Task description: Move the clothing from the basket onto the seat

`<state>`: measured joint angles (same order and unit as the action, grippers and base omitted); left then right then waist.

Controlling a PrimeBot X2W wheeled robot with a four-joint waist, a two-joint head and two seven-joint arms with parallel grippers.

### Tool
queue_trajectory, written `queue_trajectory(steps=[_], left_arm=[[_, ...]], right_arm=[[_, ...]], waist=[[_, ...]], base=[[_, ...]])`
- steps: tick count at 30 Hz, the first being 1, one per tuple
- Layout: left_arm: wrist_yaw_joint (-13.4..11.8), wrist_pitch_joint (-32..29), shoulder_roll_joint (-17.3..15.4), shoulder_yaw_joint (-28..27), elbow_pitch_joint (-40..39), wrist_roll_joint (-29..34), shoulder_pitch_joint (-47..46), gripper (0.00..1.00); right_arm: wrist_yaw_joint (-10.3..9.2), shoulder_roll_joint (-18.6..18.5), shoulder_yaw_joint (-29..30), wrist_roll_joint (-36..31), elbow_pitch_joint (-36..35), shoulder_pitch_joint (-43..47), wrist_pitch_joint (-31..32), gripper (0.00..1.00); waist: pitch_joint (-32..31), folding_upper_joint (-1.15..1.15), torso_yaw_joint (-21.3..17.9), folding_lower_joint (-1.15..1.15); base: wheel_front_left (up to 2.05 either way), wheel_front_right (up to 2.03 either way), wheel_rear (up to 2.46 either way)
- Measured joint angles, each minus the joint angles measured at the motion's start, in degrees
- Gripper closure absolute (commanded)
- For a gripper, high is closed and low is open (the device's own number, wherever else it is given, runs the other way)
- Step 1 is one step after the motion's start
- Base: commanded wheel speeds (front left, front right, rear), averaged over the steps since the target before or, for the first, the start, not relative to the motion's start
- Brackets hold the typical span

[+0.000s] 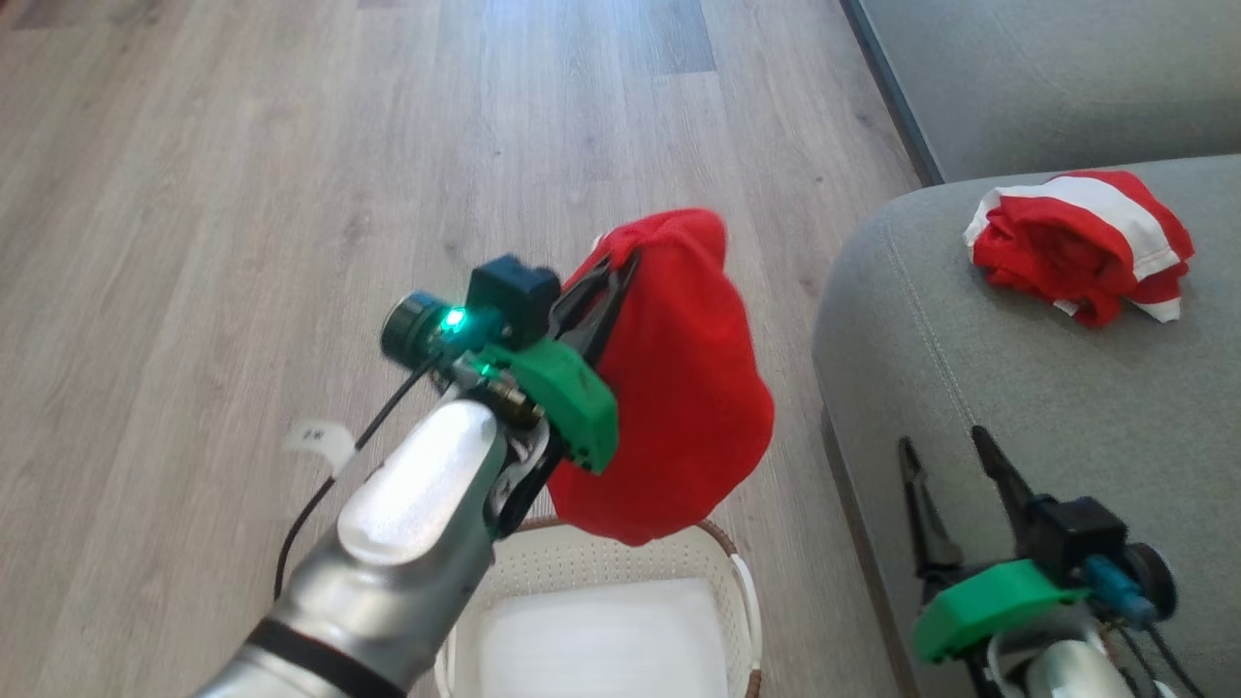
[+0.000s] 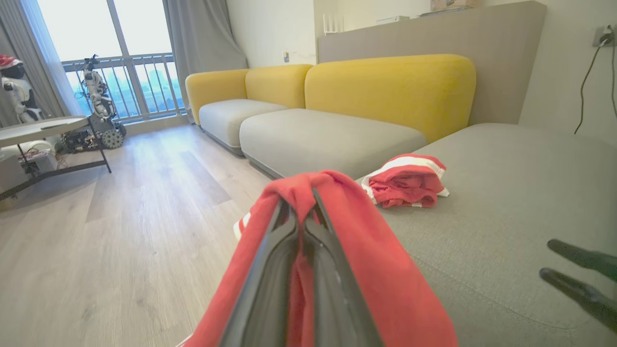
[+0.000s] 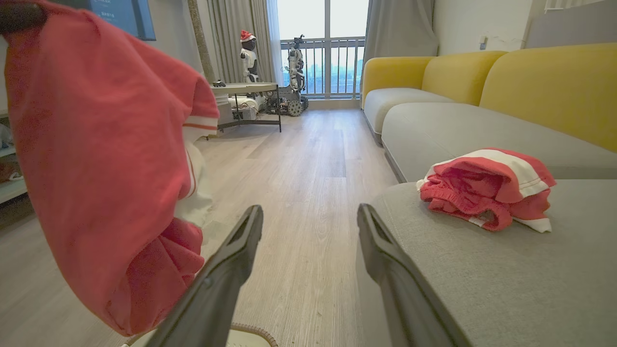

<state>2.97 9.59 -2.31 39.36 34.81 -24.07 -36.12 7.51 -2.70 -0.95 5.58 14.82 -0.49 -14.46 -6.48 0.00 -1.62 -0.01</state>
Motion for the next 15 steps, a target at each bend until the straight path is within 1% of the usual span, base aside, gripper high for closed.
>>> queue_trajectory(steps=[4,6,7,9,15], left_arm=[[-0.6,-0.3,0.1,1.3,-1.4,-1.6,-2.6,1.0],[-1.1,-0.5,0.1,2.1,-1.6,-2.4,-3.8,1.0],[-1.6,-0.6,0.1,3.0,-1.8,-3.2,-4.6,1.0],[-2.0,-0.8,0.1,3.9,-2.0,-4.0,-5.1,1.0],[-3.0,-0.8,0.1,6.8,-2.7,-6.3,-6.1,1.0]], right_arm=[[0.0,0.0,-2.9,0.3,0.3,-0.3,0.0,0.0],[0.0,0.0,-5.4,1.4,0.3,-0.9,0.0,0.0],[0.0,0.0,-8.1,2.8,-0.1,-2.0,0.0,0.0],[0.0,0.0,-10.6,3.5,-0.5,-3.1,0.0,0.0],[0.0,-0.1,-16.1,5.1,0.0,-4.1,0.0,0.0]], waist=[[-0.6,0.0,0.3,0.0],[-0.9,0.0,0.4,0.0],[-1.1,0.0,0.5,0.0],[-1.2,0.0,0.6,0.0],[-1.5,0.0,1.2,0.0]], base=[[0.0,0.0,0.0],[0.0,0.0,0.0],[0.0,0.0,0.0],[0.0,0.0,0.0],[0.0,0.0,0.0]])
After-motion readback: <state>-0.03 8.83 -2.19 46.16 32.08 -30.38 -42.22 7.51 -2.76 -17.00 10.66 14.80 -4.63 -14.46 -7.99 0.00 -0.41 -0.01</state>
